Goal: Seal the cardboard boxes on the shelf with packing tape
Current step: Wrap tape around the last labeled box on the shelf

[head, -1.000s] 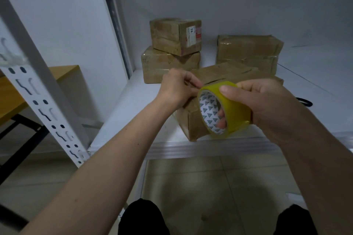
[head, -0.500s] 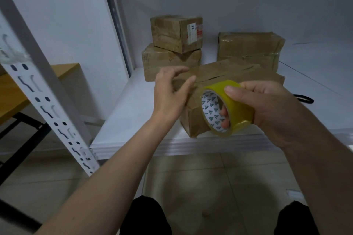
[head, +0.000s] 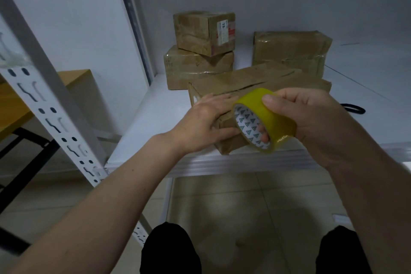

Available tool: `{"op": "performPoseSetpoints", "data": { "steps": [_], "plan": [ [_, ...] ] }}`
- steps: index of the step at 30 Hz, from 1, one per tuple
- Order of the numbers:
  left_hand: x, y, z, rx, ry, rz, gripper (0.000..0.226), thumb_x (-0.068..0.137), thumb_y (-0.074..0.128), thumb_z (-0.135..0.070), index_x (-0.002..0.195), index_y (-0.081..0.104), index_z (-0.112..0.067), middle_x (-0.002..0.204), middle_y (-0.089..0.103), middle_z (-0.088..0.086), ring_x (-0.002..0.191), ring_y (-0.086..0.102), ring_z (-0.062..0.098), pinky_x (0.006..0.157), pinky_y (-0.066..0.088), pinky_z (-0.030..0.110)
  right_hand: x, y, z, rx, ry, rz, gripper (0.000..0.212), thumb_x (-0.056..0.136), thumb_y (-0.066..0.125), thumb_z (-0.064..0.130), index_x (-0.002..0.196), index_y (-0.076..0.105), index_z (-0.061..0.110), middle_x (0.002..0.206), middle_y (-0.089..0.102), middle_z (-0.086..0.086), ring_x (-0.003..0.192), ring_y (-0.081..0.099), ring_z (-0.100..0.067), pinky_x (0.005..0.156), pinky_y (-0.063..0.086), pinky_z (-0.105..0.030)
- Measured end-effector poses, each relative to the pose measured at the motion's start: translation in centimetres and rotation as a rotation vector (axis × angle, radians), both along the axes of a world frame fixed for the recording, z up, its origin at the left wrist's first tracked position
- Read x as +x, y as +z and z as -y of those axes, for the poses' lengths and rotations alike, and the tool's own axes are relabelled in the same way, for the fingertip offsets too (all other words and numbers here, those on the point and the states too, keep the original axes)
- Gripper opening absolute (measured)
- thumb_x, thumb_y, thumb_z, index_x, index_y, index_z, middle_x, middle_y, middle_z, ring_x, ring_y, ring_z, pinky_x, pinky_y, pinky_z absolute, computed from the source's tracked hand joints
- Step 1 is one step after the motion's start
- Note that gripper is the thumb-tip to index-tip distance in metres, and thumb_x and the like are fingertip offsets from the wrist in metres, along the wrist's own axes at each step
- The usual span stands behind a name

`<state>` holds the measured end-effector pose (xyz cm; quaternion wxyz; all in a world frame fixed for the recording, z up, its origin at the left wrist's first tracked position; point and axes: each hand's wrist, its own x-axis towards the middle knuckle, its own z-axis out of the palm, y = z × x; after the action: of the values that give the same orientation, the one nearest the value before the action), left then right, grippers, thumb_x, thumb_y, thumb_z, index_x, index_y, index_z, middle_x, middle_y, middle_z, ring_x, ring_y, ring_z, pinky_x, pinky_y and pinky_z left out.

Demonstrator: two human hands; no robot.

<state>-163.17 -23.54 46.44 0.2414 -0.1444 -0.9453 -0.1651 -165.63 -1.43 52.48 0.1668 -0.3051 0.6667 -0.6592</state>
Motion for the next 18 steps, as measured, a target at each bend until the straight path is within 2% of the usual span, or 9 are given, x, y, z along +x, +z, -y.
{"op": "performPoseSetpoints", "data": {
  "steps": [4, 6, 9, 11, 14, 18],
  "plan": [
    [0.8, -0.8, -1.0, 0.152, 0.035, -0.079, 0.046, 0.084, 0.073, -0.028, 0.128, 0.065, -0.016, 0.137, 0.06, 0.0, 0.141, 0.033, 0.01, 0.119, 0.008, 0.023, 0.2, -0.4, 0.2, -0.033, -0.005, 0.031, 0.025, 0.091, 0.056, 0.02, 0.087, 0.064, -0.003, 0.069, 0.07, -0.017, 0.054, 0.064, -0.024, 0.056, 0.056, -0.034],
    [0.9, -1.1, -1.3, 0.142, 0.049, -0.128, 0.038, 0.085, 0.075, -0.021, 0.122, 0.069, -0.014, 0.133, 0.063, 0.0, 0.139, 0.034, 0.008, 0.119, 0.006, 0.017, 0.3, -0.7, 0.3, -0.038, 0.002, 0.036, 0.028, 0.093, 0.054, 0.022, 0.089, 0.063, -0.005, 0.073, 0.071, -0.018, 0.056, 0.065, -0.025, 0.06, 0.056, -0.038],
    [1.1, -0.8, -1.3, 0.093, 0.046, -0.146, 0.04, 0.08, 0.075, -0.022, 0.117, 0.069, -0.01, 0.129, 0.066, 0.005, 0.127, 0.053, 0.015, 0.114, 0.028, 0.025, 0.4, -1.6, 0.3, -0.049, 0.009, 0.079, 0.034, 0.095, 0.051, 0.023, 0.091, 0.064, -0.007, 0.07, 0.069, -0.02, 0.058, 0.064, -0.025, 0.061, 0.055, -0.038],
    [1.2, -0.4, -1.0, 0.026, 0.037, -0.104, 0.058, 0.072, 0.078, -0.028, 0.125, 0.065, -0.009, 0.134, 0.063, 0.005, 0.124, 0.055, 0.017, 0.108, 0.038, 0.033, 0.5, -2.2, 0.2, -0.064, 0.002, 0.101, 0.036, 0.095, 0.054, 0.026, 0.09, 0.064, -0.007, 0.07, 0.067, -0.023, 0.06, 0.063, -0.028, 0.063, 0.053, -0.039],
    [1.0, -0.1, -0.5, -0.072, 0.059, -0.013, 0.085, 0.066, 0.08, -0.04, 0.142, 0.052, -0.014, 0.146, 0.052, 0.002, 0.135, 0.048, 0.018, 0.112, 0.037, 0.044, 0.7, -3.2, 0.0, -0.077, -0.003, 0.077, 0.038, 0.087, 0.058, 0.034, 0.081, 0.064, -0.003, 0.069, 0.066, -0.024, 0.062, 0.064, -0.029, 0.062, 0.054, -0.035],
    [1.1, 0.1, -0.7, -0.082, 0.065, 0.027, 0.09, 0.065, 0.086, -0.033, 0.144, 0.049, -0.012, 0.149, 0.048, 0.005, 0.138, 0.044, 0.021, 0.114, 0.034, 0.046, 1.2, -4.7, -0.3, -0.096, -0.017, 0.089, 0.034, 0.086, 0.056, 0.03, 0.079, 0.062, -0.003, 0.062, 0.064, -0.017, 0.057, 0.062, -0.025, 0.059, 0.053, -0.031]
  ]
}}
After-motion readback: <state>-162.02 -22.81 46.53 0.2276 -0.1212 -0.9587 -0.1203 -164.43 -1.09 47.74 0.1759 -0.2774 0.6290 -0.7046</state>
